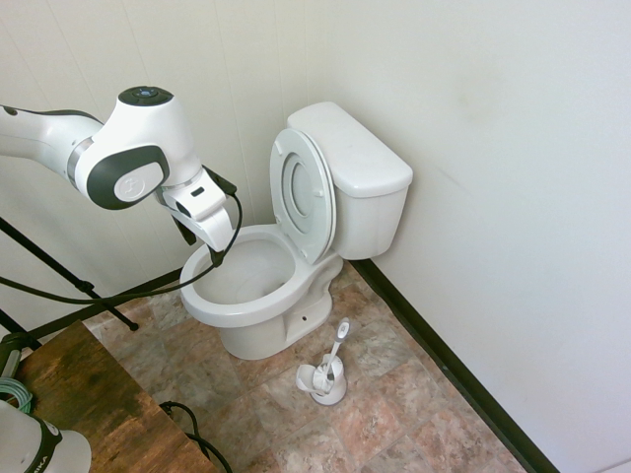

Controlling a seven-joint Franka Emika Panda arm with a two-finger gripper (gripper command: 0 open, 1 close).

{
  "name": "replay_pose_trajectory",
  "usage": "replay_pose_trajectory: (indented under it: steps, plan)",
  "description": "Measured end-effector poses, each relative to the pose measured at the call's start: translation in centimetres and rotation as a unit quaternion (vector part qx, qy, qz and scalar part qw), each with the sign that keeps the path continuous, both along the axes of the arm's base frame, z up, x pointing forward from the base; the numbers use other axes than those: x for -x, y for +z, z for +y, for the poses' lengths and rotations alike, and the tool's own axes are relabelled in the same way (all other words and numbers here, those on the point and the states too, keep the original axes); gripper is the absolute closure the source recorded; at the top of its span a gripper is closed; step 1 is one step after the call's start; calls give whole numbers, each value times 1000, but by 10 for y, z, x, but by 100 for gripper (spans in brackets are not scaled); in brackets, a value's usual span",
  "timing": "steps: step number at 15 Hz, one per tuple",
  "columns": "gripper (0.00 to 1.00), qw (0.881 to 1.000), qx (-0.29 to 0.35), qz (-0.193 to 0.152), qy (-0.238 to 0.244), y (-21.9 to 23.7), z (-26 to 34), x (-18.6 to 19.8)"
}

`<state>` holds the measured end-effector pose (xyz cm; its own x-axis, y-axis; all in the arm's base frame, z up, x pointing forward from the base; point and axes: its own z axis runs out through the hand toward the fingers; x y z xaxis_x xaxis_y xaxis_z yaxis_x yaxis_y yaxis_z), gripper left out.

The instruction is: Clean the toilet

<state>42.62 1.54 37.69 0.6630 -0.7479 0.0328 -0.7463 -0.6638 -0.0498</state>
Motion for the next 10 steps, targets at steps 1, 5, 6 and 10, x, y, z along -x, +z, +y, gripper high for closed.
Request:
replay_pose_trajectory:
  steps: [1, 5, 6, 10]
  plan:
    - [0, 1000, 0, 0, 0, 0, 0, -1]
    - [0, 999, -1, -5, -36, -2, -18, -18]
    - [0, 999, -1, -5, -52, -7, -26, -28]
    - [0, 992, -1, 6, -125, -49, -57, -71]
